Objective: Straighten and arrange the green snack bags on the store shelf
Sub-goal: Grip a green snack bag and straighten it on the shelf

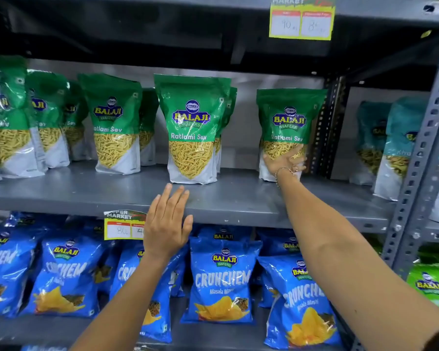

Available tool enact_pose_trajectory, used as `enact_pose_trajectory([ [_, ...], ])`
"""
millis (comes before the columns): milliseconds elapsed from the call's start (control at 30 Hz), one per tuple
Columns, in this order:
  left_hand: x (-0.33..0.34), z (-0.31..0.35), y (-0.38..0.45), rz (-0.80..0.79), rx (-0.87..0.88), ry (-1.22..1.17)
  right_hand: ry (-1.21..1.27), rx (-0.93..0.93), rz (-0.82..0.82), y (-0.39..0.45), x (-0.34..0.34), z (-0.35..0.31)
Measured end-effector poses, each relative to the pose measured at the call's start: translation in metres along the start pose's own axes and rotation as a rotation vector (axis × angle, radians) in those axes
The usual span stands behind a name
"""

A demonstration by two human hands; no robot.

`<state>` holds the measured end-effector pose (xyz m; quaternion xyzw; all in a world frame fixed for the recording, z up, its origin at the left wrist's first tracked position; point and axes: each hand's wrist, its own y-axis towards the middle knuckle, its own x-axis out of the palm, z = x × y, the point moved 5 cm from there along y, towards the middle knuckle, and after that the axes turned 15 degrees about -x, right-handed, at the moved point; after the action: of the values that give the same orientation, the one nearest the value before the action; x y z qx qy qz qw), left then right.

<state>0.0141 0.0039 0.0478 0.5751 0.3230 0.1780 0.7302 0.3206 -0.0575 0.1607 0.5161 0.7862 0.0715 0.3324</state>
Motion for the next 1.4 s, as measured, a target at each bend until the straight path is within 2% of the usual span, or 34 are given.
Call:
enact_pose_trajectory([
  [167,0.002,-0.001,-0.005,0.08,0.014,-0.01,0.031,0.001,0.031,0.006,0.011,0.003],
  [567,0.006,-0.003,-0.002,0.144,0.009,0.027,-0.033,0.003,0.109,0.015,0.011,0.008],
  [1167,-0.006,0.003,0.0,0.017,-0.017,0.031,-0.075,-0.101,0.068,-0.024,-0.01,0.002],
  [1400,-0.007,0.004,0.0,-0.034,-0.031,0.033,-0.159,-0.101,0.121,-0.045,-0.021,-0.005],
])
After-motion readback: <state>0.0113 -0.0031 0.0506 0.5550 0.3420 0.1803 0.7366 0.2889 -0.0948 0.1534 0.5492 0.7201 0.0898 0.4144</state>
